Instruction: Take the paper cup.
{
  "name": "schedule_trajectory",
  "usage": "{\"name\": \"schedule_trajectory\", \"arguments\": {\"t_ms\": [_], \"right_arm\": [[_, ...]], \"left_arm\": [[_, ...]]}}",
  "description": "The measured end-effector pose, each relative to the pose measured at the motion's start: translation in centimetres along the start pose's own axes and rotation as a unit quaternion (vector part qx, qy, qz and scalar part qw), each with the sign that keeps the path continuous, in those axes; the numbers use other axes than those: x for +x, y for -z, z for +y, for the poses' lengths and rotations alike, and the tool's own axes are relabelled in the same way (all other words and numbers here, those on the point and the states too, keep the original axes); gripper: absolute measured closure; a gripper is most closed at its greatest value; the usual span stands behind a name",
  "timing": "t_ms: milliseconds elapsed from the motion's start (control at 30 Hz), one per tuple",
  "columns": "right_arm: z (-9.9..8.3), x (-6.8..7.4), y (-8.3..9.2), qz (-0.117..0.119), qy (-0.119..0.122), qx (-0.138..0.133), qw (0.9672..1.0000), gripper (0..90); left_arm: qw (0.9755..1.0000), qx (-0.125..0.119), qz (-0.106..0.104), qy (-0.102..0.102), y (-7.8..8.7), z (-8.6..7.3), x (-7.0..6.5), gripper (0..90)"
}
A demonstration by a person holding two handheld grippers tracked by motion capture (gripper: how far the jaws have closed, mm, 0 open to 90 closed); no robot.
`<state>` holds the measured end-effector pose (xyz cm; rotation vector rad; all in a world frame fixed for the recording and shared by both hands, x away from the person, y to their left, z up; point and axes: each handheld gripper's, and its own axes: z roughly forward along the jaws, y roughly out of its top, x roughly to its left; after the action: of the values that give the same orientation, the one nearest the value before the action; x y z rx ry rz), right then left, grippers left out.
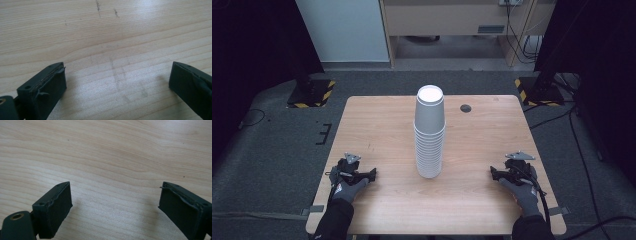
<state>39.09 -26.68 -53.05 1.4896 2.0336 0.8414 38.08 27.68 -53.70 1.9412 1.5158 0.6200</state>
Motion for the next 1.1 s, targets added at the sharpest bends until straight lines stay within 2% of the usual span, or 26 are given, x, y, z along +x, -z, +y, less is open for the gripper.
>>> {"name": "schedule_trajectory", "arguments": {"t_ms": [233,333,367,467,667,867,1100], "right_arm": [[0.5,0.3,1.0,0.009,0.004,-0.024,0.9997,12.3],[0.8,0.8,1.6,0.028,-0.002,-0.033,0.999,13.3],[1.0,1.2,2.0,0.039,-0.002,-0.042,0.9983,13.4],[1.5,1.8,2.6,0.053,0.002,-0.059,0.9969,13.6],[2.4,3.0,3.8,0.067,0.016,-0.084,0.9941,12.7],[3.3,3.3,5.1,0.084,0.012,-0.11,0.9904,13.3],[4.3,3.5,6.4,0.099,0.017,-0.128,0.9867,14.0]], "left_arm": [[1.0,0.0,0.0,0.0,0.0,0.0,0.0,0.0],[1.0,0.0,0.0,0.0,0.0,0.0,0.0,0.0],[1.0,0.0,0.0,0.0,0.0,0.0,0.0,0.0],[1.0,0.0,0.0,0.0,0.0,0.0,0.0,0.0],[1.0,0.001,-0.001,-0.001,0.0,0.0,0.0,0.0],[1.0,0.001,-0.001,-0.001,0.0,0.0,0.0,0.0],[1.0,0.001,-0.001,-0.002,0.0,0.0,0.0,0.0]]}}
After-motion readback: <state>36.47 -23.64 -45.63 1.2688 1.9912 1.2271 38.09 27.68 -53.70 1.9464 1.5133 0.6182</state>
